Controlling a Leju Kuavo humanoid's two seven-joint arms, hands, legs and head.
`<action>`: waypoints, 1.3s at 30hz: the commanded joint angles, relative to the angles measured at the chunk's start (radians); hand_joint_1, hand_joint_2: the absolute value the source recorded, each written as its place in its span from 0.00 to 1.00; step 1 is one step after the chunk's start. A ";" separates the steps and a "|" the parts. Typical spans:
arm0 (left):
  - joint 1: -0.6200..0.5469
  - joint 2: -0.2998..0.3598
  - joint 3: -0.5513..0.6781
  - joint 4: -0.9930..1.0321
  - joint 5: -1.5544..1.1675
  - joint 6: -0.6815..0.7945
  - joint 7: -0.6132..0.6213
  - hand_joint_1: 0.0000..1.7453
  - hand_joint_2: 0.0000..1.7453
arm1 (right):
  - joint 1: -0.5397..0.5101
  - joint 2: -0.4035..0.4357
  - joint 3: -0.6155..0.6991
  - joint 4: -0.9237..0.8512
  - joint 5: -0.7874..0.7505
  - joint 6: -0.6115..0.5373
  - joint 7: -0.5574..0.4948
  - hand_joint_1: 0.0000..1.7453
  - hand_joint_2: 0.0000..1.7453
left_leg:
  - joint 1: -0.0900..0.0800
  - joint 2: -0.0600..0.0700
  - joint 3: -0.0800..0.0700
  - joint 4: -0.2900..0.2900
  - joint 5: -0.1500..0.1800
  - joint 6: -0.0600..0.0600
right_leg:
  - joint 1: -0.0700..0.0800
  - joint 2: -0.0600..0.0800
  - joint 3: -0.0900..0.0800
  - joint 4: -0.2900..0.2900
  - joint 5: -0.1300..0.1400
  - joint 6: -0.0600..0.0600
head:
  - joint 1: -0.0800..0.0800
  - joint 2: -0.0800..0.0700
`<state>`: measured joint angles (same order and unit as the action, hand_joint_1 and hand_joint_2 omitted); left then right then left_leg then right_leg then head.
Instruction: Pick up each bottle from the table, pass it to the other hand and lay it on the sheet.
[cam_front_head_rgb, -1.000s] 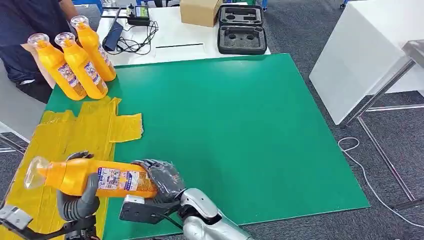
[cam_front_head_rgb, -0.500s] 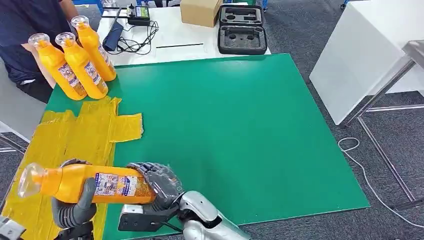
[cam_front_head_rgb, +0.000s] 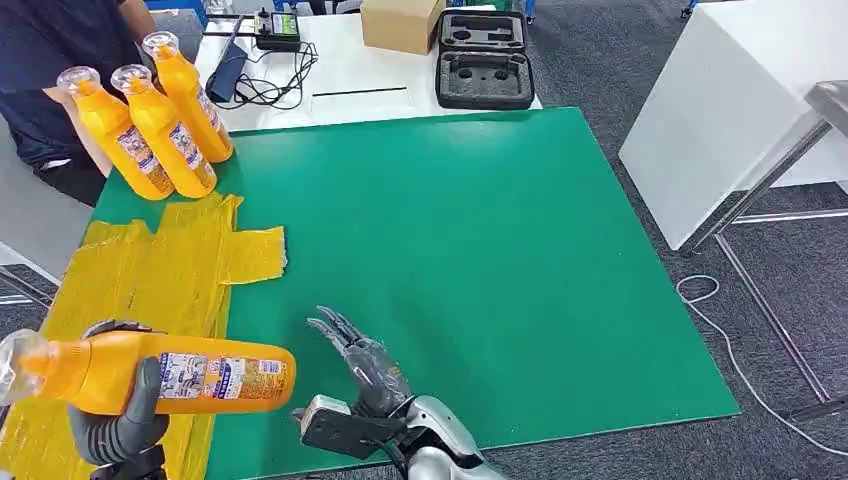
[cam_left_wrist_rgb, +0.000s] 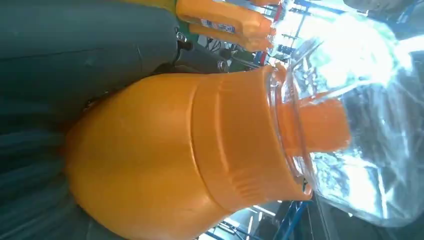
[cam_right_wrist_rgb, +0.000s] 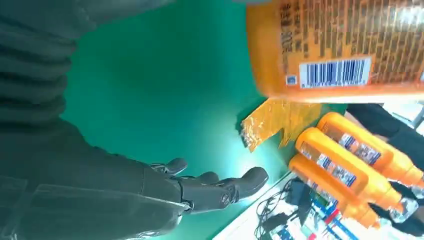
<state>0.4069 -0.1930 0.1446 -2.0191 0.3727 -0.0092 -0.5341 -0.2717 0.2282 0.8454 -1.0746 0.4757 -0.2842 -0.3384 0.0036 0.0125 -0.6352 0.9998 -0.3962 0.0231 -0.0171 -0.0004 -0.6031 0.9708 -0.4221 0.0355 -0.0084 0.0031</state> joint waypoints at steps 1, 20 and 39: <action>0.004 -0.025 0.061 -0.008 -0.022 -0.029 -0.019 1.00 1.00 | 0.095 -0.108 -0.131 -0.205 -0.048 -0.006 -0.039 0.00 0.00 | 0.001 -0.004 0.003 -0.001 -0.001 -0.001 | 0.001 -0.003 0.004 -0.001 -0.002 -0.001 | 0.000 0.000; -0.251 0.321 -0.041 0.153 -0.752 0.294 0.025 1.00 1.00 | 0.303 -0.219 -0.518 -0.736 -0.100 0.161 -0.080 0.00 0.00 | 0.001 -0.006 0.006 -0.001 -0.002 -0.002 | 0.001 -0.004 0.007 -0.001 -0.002 -0.002 | 0.000 0.000; -0.491 0.393 -0.204 0.626 -1.658 0.570 0.358 1.00 1.00 | 0.371 -0.293 -0.591 -0.733 -0.006 0.323 0.007 0.00 0.00 | -0.001 -0.002 0.009 -0.002 0.000 0.000 | -0.001 -0.001 0.010 -0.002 -0.001 -0.001 | 0.000 0.000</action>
<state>-0.0702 0.1705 -0.0111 -1.5796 -1.0863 0.4861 -0.2505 0.0754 -0.0351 0.2777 -1.8276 0.4620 0.0259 -0.3372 0.0026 0.0113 -0.6330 1.0002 -0.3947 0.0240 -0.0178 -0.0011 -0.5998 0.9706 -0.4207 0.0362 -0.0088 0.0031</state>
